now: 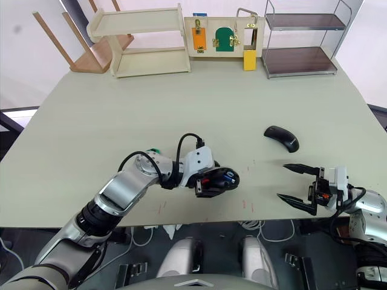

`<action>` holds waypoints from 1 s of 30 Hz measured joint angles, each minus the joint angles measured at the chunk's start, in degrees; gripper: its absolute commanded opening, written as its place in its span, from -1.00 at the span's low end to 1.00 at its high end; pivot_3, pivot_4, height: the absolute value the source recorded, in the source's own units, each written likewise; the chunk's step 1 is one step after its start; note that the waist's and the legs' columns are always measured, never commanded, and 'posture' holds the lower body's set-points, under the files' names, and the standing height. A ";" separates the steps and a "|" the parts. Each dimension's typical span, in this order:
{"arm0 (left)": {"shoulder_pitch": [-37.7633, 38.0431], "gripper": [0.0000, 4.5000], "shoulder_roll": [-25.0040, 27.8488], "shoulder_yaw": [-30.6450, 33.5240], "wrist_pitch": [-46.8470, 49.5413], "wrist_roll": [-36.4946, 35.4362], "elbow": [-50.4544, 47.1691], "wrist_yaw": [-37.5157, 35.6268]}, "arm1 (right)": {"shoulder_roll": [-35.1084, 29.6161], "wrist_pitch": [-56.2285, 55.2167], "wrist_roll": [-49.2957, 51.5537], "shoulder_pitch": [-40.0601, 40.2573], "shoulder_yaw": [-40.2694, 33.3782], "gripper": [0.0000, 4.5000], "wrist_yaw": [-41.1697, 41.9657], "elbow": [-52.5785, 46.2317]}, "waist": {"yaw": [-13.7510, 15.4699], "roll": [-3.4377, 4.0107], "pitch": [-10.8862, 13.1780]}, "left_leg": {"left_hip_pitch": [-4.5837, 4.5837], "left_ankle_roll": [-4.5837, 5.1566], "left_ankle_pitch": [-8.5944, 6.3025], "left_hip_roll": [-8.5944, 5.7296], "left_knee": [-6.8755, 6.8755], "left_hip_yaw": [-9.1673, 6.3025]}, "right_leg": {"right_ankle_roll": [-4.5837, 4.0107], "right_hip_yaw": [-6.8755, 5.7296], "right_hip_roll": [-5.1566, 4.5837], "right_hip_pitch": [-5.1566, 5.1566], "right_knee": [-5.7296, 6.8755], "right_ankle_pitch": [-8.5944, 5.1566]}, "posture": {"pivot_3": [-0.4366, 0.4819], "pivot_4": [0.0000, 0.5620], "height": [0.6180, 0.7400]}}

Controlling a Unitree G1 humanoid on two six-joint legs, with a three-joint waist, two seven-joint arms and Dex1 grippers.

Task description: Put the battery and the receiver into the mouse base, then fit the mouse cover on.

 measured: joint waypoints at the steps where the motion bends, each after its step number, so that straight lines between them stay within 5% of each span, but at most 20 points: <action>1: 0.00 0.97 0.01 0.36 0.27 -0.11 -0.61 0.00 | 0.01 0.00 -0.01 0.00 0.00 1.00 0.03 0.00 | 0.00 0.00 0.00 | 0.00 0.00 0.00 0.00 0.00 0.00 | 0.00 0.00 0.00 0.00 0.00 0.00 | -0.05 -0.47 1.00; 7: 0.15 0.97 1.41 1.79 1.99 -2.05 -4.16 -0.30 | 0.63 0.02 0.07 -0.73 0.01 1.00 0.19 0.46 | -0.09 0.03 0.05 | 0.00 0.00 0.00 0.01 0.00 0.00 | 0.00 0.00 0.01 -0.01 0.00 0.00 | -0.05 -0.47 1.00; 19: 8.50 0.97 4.66 18.80 2.22 -9.16 -10.63 2.61 | 1.38 1.02 1.11 -3.61 -0.02 1.00 1.29 1.68 | -0.05 0.15 0.18 | 0.00 0.00 0.00 0.03 0.00 0.02 | -0.01 0.00 -0.02 -0.01 0.01 0.00 | -0.05 -0.47 1.00; 27: 20.10 0.97 1.42 31.38 -3.71 -12.85 -13.11 8.13 | 1.21 2.90 1.73 -4.83 -0.31 1.00 1.93 2.32 | 0.03 0.16 0.20 | 0.04 -0.01 0.00 0.02 0.00 0.04 | -0.01 -0.02 -0.06 0.00 0.03 0.01 | -0.05 -0.47 1.00; 30: 24.11 0.97 -3.87 34.57 -5.92 -12.81 -13.06 14.43 | 1.09 2.71 1.94 -5.41 -0.35 1.00 2.56 3.02 | 0.00 0.15 0.20 | -0.01 -0.01 0.00 0.02 0.07 0.05 | 0.01 -0.01 -0.08 0.00 0.03 0.02 | -0.05 -0.47 1.00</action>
